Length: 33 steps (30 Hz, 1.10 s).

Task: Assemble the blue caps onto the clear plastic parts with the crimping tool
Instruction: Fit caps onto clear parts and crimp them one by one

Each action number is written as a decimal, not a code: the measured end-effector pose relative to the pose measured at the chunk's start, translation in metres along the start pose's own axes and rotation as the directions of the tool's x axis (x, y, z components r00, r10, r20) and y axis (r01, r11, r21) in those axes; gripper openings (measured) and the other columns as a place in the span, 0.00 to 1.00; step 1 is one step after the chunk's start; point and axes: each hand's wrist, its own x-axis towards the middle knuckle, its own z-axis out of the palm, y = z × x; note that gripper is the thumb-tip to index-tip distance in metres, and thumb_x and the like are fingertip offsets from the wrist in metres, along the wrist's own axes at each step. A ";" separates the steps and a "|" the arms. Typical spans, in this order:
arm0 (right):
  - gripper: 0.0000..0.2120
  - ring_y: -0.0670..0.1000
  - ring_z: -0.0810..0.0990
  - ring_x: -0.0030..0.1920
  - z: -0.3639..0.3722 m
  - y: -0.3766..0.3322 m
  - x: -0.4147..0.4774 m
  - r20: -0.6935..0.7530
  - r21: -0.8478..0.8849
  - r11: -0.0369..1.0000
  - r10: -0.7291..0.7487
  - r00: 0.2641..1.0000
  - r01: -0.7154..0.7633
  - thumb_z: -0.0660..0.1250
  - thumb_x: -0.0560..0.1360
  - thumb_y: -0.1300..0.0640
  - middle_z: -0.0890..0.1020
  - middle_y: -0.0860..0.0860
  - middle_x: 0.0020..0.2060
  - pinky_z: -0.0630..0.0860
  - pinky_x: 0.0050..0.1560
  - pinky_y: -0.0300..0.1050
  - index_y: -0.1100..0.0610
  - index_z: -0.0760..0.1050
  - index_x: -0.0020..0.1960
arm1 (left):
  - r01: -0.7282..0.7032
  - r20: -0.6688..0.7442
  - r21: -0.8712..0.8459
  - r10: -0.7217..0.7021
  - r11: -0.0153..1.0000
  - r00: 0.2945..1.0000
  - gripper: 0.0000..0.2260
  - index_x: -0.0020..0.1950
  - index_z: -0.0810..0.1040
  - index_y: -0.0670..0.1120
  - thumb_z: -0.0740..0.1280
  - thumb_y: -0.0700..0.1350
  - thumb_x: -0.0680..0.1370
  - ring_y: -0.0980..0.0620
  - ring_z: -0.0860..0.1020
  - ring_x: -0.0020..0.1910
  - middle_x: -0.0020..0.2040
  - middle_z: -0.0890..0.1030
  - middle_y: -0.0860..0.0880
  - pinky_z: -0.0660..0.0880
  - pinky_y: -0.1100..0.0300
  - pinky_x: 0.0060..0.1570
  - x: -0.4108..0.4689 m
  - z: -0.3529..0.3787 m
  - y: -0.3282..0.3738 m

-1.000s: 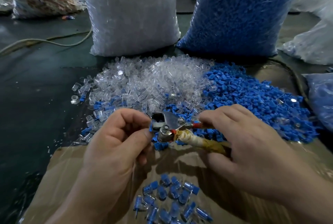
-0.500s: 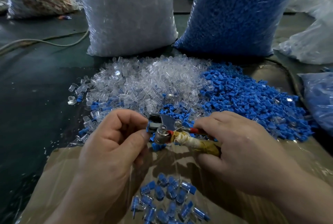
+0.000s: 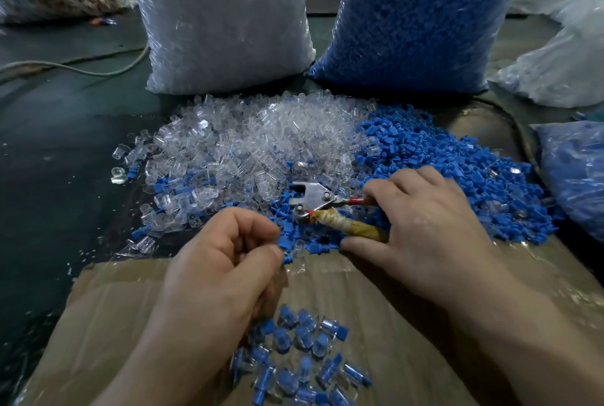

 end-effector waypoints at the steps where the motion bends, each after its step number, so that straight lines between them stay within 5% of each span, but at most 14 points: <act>1: 0.39 0.50 0.66 0.55 -0.001 -0.001 0.001 0.017 0.001 1.000 0.004 1.000 -0.004 0.46 0.65 0.23 0.73 0.46 0.54 0.64 0.58 0.50 0.44 0.67 0.66 | -0.002 -0.008 0.016 0.002 1.000 1.000 0.13 0.43 0.80 0.58 0.70 0.39 0.76 0.56 0.72 0.21 0.26 0.78 0.46 0.68 0.67 0.19 0.000 0.001 0.000; 4: 0.35 0.50 0.66 0.60 -0.005 -0.005 -0.004 -0.055 0.054 0.998 -0.023 0.998 0.026 0.49 0.69 0.26 0.73 0.46 0.58 0.62 0.63 0.50 0.45 0.69 0.66 | -0.022 -0.033 0.053 0.024 0.998 0.999 0.08 0.45 0.80 0.59 0.70 0.45 0.73 0.58 0.74 0.21 0.28 0.80 0.48 0.69 0.67 0.20 -0.002 0.002 0.001; 8: 0.15 0.45 0.75 0.46 -0.010 -0.036 -0.023 -0.274 0.193 0.938 -0.231 0.934 0.289 0.56 0.76 0.39 0.78 0.43 0.45 0.72 0.51 0.42 0.46 0.74 0.52 | -0.059 -0.045 0.108 0.065 0.992 0.997 0.06 0.46 0.80 0.60 0.70 0.51 0.71 0.58 0.77 0.26 0.30 0.81 0.53 0.72 0.65 0.24 -0.006 0.005 -0.003; 12: 0.03 0.51 0.77 0.42 -0.004 -0.047 -0.027 -0.281 0.190 0.876 -0.385 0.879 0.444 0.66 0.75 0.54 0.79 0.47 0.40 0.69 0.45 0.49 0.52 0.77 0.48 | -0.175 -0.028 0.209 0.184 0.962 0.982 0.09 0.48 0.80 0.60 0.67 0.60 0.71 0.60 0.75 0.26 0.32 0.82 0.55 0.73 0.65 0.25 -0.010 0.005 -0.004; 19: 0.07 0.51 0.74 0.39 -0.006 -0.044 -0.028 -0.291 0.319 0.829 -0.375 0.880 0.459 0.60 0.78 0.55 0.77 0.48 0.39 0.71 0.40 0.50 0.55 0.76 0.46 | -0.214 -0.030 0.233 0.227 0.949 0.973 0.14 0.50 0.80 0.62 0.62 0.64 0.70 0.63 0.78 0.32 0.36 0.83 0.59 0.74 0.69 0.31 -0.010 0.001 0.004; 23: 0.10 0.50 0.71 0.37 -0.007 -0.047 -0.030 -0.356 0.394 0.768 -0.379 0.854 0.505 0.60 0.80 0.54 0.75 0.49 0.38 0.69 0.38 0.47 0.57 0.75 0.45 | -0.165 0.028 0.183 0.163 0.969 0.986 0.21 0.44 0.80 0.51 0.63 0.69 0.70 0.59 0.72 0.27 0.29 0.77 0.50 0.70 0.64 0.27 -0.007 -0.002 0.006; 30: 0.09 0.44 0.72 0.36 -0.012 -0.049 -0.033 -0.220 0.557 0.746 -0.290 0.931 0.364 0.53 0.80 0.42 0.72 0.41 0.36 0.71 0.34 0.45 0.45 0.67 0.45 | -0.075 0.196 -0.072 0.088 0.995 0.977 0.20 0.38 0.78 0.50 0.68 0.67 0.71 0.56 0.67 0.24 0.26 0.71 0.53 0.65 0.63 0.22 -0.007 -0.008 0.007; 33: 0.11 0.44 0.74 0.31 -0.016 -0.051 -0.034 -0.009 0.846 0.525 -0.158 0.987 0.091 0.59 0.75 0.41 0.76 0.43 0.31 0.71 0.31 0.45 0.47 0.70 0.41 | -0.120 0.231 -0.121 0.146 0.985 0.962 0.22 0.40 0.80 0.52 0.71 0.70 0.69 0.54 0.67 0.24 0.27 0.72 0.51 0.64 0.61 0.22 -0.007 -0.009 0.003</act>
